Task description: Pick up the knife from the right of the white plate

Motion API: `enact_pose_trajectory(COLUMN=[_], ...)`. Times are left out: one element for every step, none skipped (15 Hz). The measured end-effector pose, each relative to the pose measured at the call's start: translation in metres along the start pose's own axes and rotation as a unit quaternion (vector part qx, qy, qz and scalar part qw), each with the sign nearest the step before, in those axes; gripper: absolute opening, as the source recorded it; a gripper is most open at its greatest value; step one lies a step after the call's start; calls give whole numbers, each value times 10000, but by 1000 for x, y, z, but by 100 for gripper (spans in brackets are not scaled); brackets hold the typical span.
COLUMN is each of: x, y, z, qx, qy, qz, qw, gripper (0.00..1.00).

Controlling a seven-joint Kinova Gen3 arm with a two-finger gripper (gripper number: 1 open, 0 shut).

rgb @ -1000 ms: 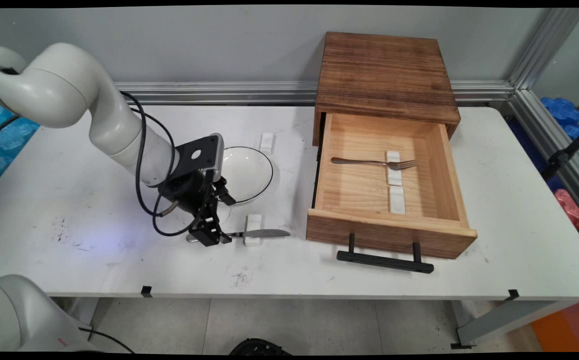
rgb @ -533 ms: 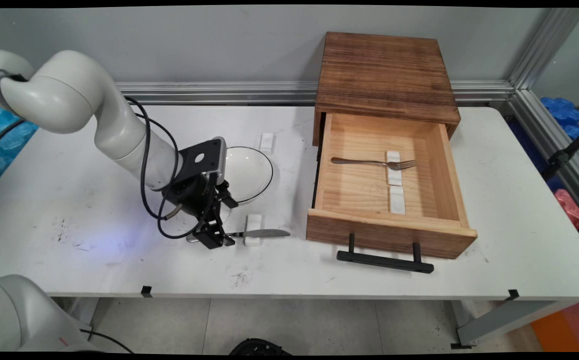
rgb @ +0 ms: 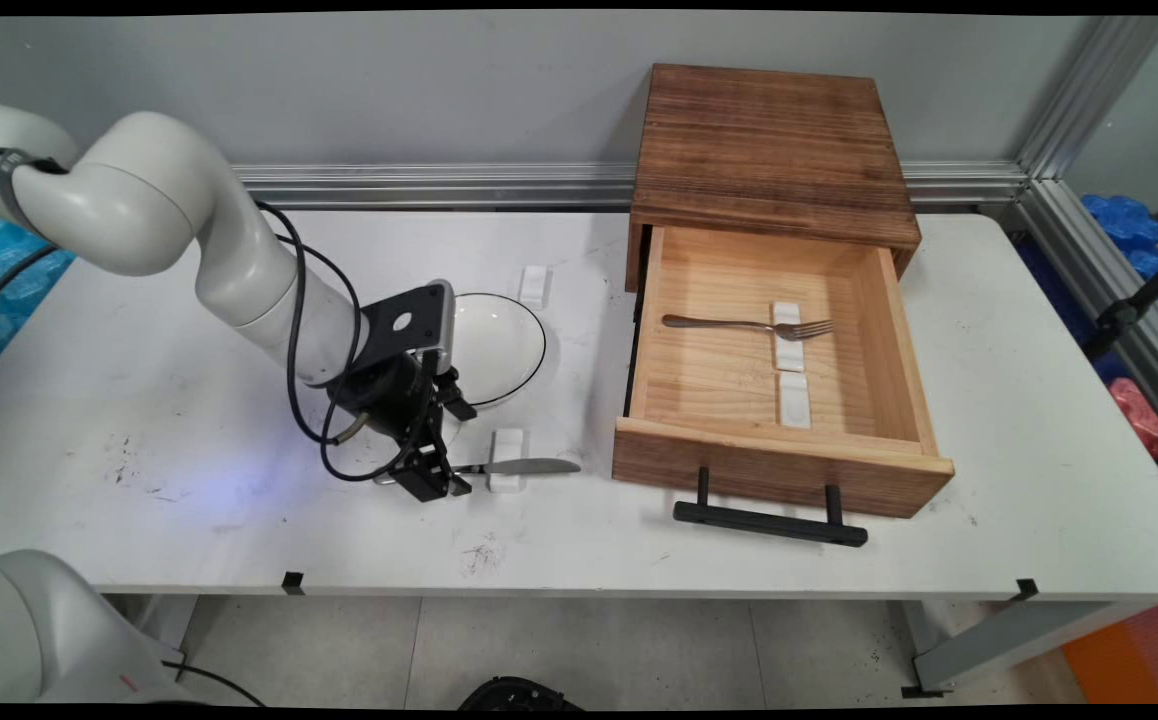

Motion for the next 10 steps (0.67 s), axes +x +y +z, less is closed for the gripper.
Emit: enact_pose_trajectory(x=[-1,-1,-2,-2,-3,-3,-4,-4,-4,-5], y=[0,0,0,1,1,1,1,1,1,1], z=[1,1,2,2,3,3,3,4,4,4], qx=[-4,-8,-11,-14,-16,-19,-21,-24,-31,-36], qy=[-4,-7,-11,-15,-17,-20,-22,-24,-28,-29], qz=[-4,-8,-12,-14,-16,-17,-17,-17,-17,-16], qw=[10000,10000,10000,10000,10000,10000,10000,10000,10000,10000], gripper=[100,100,100,100,100,100,100,100,100,100])
